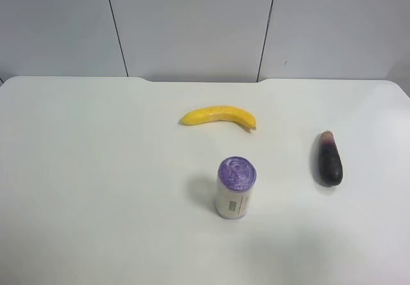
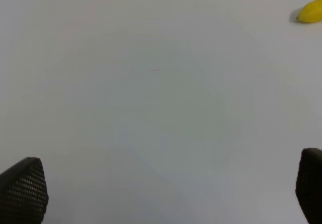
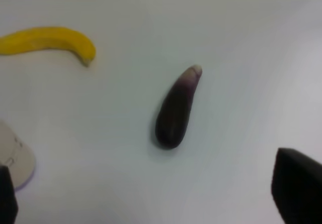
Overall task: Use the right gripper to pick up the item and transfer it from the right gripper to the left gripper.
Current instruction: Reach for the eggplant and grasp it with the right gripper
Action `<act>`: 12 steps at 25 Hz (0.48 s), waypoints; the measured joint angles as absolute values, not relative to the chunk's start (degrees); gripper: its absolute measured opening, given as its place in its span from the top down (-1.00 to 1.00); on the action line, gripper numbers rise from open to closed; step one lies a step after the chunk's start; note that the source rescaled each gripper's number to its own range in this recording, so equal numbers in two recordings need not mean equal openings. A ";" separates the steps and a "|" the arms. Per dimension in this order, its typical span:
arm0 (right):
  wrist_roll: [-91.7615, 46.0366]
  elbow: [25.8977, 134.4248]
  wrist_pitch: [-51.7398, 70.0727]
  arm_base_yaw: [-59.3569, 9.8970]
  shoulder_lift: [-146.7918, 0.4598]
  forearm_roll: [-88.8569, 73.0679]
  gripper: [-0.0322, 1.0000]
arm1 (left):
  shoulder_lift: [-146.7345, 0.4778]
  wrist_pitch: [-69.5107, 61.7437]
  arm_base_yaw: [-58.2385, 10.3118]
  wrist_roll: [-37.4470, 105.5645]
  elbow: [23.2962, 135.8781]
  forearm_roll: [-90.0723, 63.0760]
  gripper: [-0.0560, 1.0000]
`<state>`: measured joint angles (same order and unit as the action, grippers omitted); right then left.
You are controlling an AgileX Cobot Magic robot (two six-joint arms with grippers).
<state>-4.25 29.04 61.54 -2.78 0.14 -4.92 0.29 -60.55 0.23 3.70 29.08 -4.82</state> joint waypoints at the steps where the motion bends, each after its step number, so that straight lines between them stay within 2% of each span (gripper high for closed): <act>1: -4.20 29.04 61.54 -2.78 0.14 -5.14 -1.00 | 0.29 -60.55 0.23 3.70 29.08 -4.82 -1.00; 7: -3.85 29.63 61.81 -2.78 -0.71 -5.34 -1.00 | 0.29 -60.55 0.23 3.70 29.08 -4.82 -1.00; 12: -3.81 33.15 61.81 -2.78 -11.11 -5.34 -1.00 | 0.29 -60.55 0.23 3.70 29.08 -4.82 -1.00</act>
